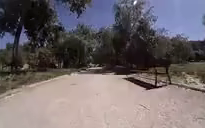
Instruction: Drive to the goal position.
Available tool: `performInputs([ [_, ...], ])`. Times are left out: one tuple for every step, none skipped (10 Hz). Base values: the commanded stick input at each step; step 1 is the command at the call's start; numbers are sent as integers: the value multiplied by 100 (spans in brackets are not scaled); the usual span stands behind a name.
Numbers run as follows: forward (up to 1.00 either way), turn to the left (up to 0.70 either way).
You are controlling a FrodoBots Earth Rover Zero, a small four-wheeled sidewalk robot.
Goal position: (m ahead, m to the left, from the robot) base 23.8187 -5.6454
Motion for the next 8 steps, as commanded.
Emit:
performInputs([
  [70, 1],
  [70, 1],
  [70, 1],
  [70, 1],
  [70, 1],
  [70, 1],
  [70, 1],
  [70, 1],
])
